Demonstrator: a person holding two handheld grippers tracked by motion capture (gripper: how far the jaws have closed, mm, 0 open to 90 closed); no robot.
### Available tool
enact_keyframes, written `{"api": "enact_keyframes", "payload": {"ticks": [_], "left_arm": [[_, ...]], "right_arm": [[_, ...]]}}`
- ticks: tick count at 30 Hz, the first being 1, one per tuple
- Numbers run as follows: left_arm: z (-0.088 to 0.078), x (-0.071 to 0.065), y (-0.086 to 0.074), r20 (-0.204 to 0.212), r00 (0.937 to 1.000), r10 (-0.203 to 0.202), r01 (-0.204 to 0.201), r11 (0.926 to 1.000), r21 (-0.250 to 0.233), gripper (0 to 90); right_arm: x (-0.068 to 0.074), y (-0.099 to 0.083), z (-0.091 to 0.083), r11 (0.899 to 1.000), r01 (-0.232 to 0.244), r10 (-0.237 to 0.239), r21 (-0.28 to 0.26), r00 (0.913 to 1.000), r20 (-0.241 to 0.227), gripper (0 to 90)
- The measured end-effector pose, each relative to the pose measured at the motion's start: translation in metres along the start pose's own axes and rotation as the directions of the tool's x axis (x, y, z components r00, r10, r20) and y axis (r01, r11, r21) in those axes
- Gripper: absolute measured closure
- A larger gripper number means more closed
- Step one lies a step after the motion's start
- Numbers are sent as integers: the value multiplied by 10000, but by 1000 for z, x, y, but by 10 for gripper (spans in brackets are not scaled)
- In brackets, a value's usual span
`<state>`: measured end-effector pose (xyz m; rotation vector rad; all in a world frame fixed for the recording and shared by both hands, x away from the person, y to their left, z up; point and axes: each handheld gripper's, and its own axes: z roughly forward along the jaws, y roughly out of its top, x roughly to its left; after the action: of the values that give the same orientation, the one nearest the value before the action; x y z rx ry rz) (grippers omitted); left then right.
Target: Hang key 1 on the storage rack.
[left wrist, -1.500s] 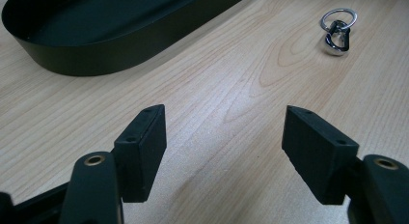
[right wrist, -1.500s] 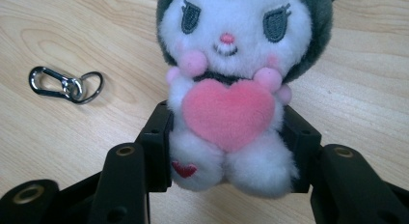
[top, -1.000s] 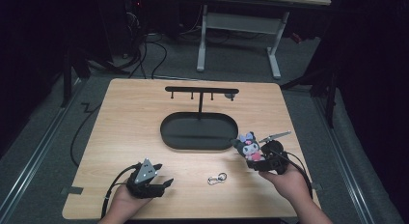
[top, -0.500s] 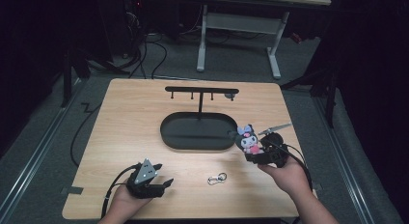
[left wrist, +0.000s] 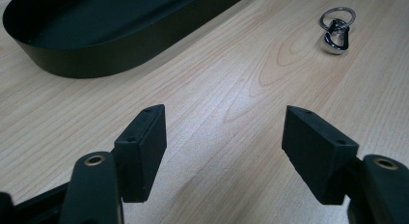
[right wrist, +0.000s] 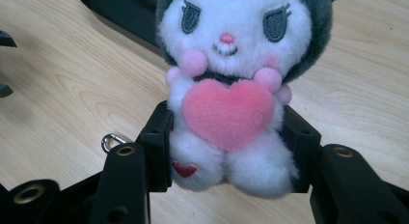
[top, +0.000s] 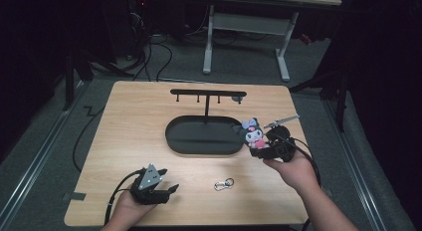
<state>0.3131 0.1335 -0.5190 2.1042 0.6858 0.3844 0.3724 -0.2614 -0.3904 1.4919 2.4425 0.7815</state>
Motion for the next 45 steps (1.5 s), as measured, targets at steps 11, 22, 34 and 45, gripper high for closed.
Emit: {"api": "enact_keyframes", "payload": {"ticks": [11,22,34,45], "left_arm": [[-1,0,0,17,10000,4,-4,10000,-7,332],[-1,0,-1,51,10000,18,-19,10000,49,333],[0,0,-1,98,9999,93,-93,9999,66,338],[-1,1,-1,99,9999,134,-135,9999,87,338]], "right_arm": [[3,18,-5,9999,96,-96,-105,9999,45,500],[2,41,-16,9993,110,-108,-356,9999,76,500],[8,63,-21,9983,350,-342,-458,9993,175,500],[4,77,-24,9964,257,-207,-810,9979,621,500]]}}
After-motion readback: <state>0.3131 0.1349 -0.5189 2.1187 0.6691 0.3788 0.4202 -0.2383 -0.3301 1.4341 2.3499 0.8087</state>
